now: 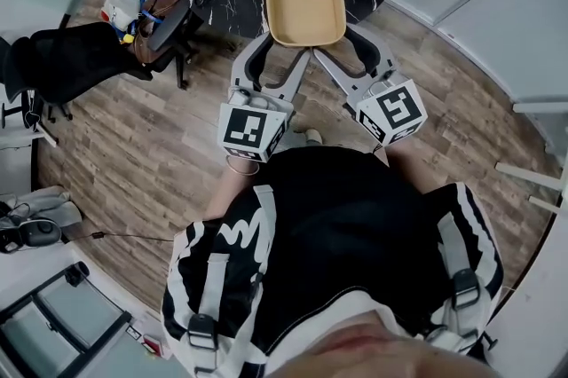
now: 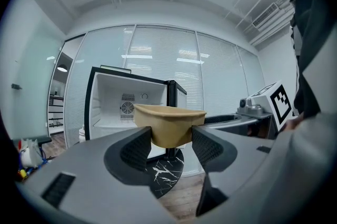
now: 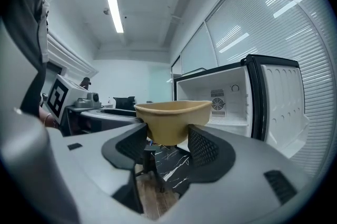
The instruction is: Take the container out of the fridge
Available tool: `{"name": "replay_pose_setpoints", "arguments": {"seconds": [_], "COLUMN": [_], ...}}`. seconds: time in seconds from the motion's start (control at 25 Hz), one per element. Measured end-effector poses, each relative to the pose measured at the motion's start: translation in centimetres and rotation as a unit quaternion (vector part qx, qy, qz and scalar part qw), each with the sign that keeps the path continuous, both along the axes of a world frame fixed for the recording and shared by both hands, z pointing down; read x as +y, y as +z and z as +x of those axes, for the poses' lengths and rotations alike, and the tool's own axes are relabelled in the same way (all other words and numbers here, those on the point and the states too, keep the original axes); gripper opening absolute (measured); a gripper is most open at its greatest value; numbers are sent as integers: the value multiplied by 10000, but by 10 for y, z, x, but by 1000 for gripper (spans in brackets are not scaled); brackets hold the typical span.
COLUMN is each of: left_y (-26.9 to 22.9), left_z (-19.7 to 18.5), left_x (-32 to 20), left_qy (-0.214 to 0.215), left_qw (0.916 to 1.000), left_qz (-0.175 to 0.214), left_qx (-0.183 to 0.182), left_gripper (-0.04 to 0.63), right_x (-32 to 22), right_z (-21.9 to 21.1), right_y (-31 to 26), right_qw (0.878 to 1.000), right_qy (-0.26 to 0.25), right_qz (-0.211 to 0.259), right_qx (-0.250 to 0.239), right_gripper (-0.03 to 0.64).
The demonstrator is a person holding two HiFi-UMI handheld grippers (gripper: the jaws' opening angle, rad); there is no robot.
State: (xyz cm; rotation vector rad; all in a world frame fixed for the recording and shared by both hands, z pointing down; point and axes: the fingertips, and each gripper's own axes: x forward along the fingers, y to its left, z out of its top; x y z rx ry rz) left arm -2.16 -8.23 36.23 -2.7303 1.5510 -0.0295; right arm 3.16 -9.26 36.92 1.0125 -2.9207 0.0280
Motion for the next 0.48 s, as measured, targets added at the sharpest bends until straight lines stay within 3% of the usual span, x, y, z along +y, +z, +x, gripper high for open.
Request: {"name": "replay_pose_setpoints", "arguments": {"seconds": [0.48], "left_y": [-4], "left_z": [-10], "left_x": [6], "left_qy": [-52], "left_qw": [10000], "left_qz": [29], "left_qx": [71], "left_gripper": [242], "right_x": [5], "right_z": [-10], "right_y": [-8], "right_qw": [10000], "right_qy": [-21], "right_qz": [72], "right_qx": [-38], "right_gripper": [252]}}
